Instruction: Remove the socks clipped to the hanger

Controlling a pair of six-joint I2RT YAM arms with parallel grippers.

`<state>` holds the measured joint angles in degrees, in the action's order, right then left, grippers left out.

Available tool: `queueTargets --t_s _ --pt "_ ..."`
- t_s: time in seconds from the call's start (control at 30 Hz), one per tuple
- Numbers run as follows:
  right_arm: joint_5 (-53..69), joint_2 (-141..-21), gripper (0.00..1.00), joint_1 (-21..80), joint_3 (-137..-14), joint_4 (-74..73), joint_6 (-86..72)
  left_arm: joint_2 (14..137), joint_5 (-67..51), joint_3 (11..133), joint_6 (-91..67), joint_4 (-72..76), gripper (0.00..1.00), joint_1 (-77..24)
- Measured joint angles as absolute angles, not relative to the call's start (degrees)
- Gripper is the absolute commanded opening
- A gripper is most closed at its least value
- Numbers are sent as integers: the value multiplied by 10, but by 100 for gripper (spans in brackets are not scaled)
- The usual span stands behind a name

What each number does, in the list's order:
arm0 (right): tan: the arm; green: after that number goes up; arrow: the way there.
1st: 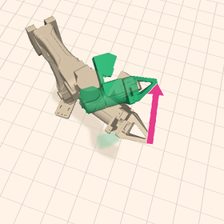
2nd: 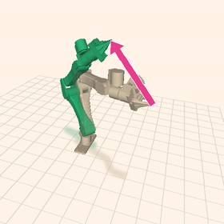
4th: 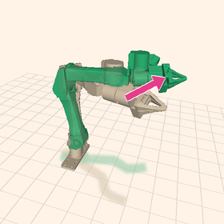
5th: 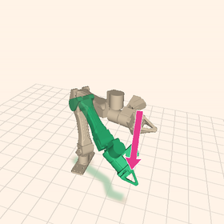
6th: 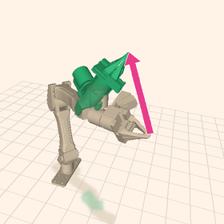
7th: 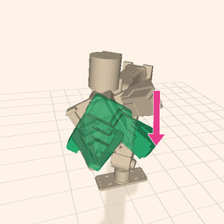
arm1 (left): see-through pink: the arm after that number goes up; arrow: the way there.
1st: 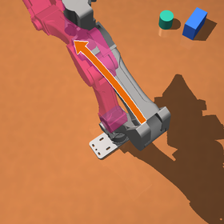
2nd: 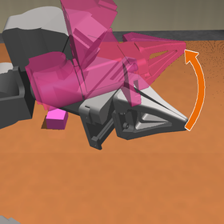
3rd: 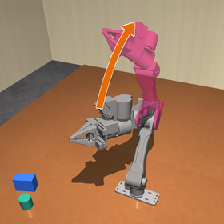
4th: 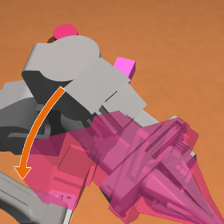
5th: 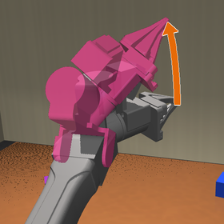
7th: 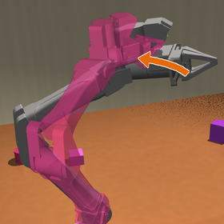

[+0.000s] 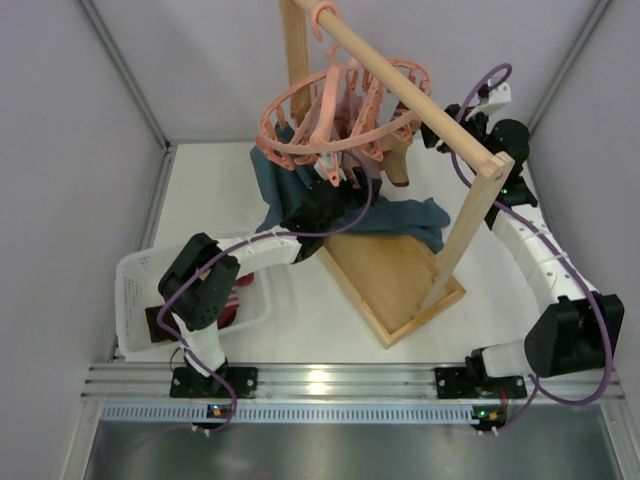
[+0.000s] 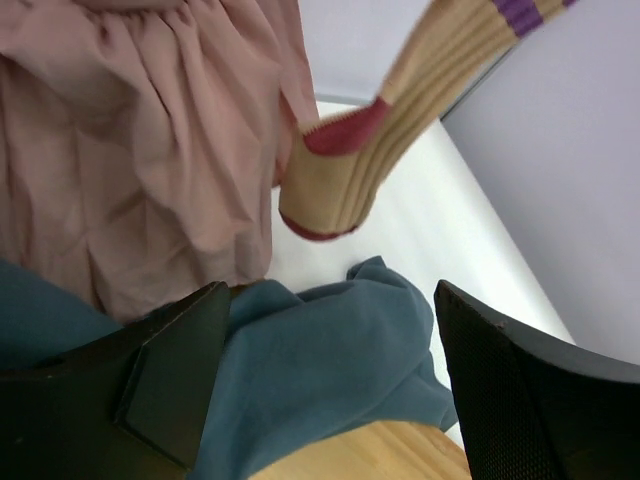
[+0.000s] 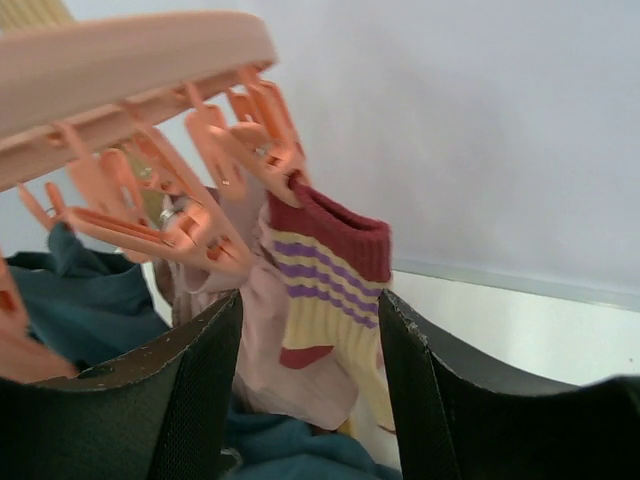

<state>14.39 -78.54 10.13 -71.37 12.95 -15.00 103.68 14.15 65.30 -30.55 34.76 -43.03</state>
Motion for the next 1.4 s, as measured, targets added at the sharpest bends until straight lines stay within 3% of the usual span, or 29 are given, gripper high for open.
queueTargets --t_s 0.3,0.53,0.63,0.73,0.93,1.4 --pt "188 -877 58 68 -694 187 -193 1037 29 640 -319 377 86 -390" --pt "279 -955 56 68 -693 274 -233 1037 -49 640 -330 380 87 -380" --pt "302 -971 50 68 -693 303 -250 1037 -62 640 -331 382 87 -376" --pt "318 -981 37 68 -693 326 -261 1037 -72 640 -331 382 88 -373" --pt "337 -991 0 68 -693 355 -281 1056 -101 640 -328 390 89 -367" --pt "415 -995 0 68 -694 397 -359 1093 -84 694 -307 390 97 -363"
